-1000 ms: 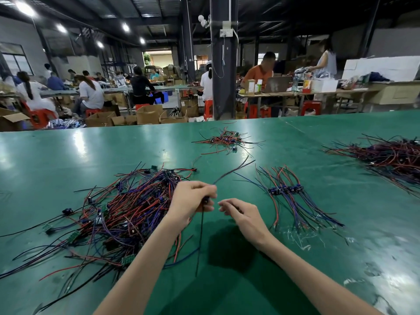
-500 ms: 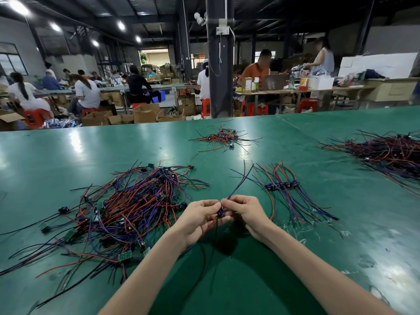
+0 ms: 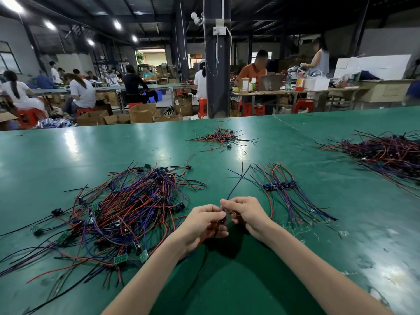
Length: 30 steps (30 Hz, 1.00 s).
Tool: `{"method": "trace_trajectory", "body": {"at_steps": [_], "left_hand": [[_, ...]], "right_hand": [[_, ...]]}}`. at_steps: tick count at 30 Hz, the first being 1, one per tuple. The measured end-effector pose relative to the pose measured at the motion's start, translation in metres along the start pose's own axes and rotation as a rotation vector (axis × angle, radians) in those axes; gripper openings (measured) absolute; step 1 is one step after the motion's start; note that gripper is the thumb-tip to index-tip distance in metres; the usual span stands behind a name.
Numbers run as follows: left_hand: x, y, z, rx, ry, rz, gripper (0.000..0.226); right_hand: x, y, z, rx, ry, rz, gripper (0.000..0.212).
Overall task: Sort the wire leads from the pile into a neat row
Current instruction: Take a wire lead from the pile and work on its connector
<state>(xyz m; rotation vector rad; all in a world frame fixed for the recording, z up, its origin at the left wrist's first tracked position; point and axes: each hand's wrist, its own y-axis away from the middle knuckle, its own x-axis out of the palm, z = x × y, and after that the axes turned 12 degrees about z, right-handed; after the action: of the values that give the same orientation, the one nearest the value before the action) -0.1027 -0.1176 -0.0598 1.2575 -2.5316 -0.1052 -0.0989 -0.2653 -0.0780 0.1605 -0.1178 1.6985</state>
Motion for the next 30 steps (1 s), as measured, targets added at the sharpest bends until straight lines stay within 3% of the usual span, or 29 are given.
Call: {"method": "trace_trajectory", "body": {"at_steps": [6,9,13,22,30], "left_hand": [[0.0021,-0.0002,-0.0018,0.016,0.002,0.021,0.009],[0.0018,0.001,-0.0009,-0.002,0.042,0.075,0.022],[-0.0011,0.0004,0.0005,-0.017,0.054,0.025,0.012],[0.0022,0.0019,-0.0001,-0.022,0.012,-0.053,0.013],[0.0032,0.0017,0.002,0.006,-0.061,-0.086,0.009]], "right_hand": [[-0.0014,0.0014,0.0053,0.111,-0.105,0.048,0.02],[-0.0008,0.0025,0.0072,0.144,-0.122,0.066,0.025],[0.0013,0.0031,0.008,0.181,-0.144,0.087,0.022],[0.0046,0.0005,0.0031,0.136,-0.087,0.062,0.033],[0.0021,0.0011,0.0023,0.127,-0.066,0.052,0.024]]}}
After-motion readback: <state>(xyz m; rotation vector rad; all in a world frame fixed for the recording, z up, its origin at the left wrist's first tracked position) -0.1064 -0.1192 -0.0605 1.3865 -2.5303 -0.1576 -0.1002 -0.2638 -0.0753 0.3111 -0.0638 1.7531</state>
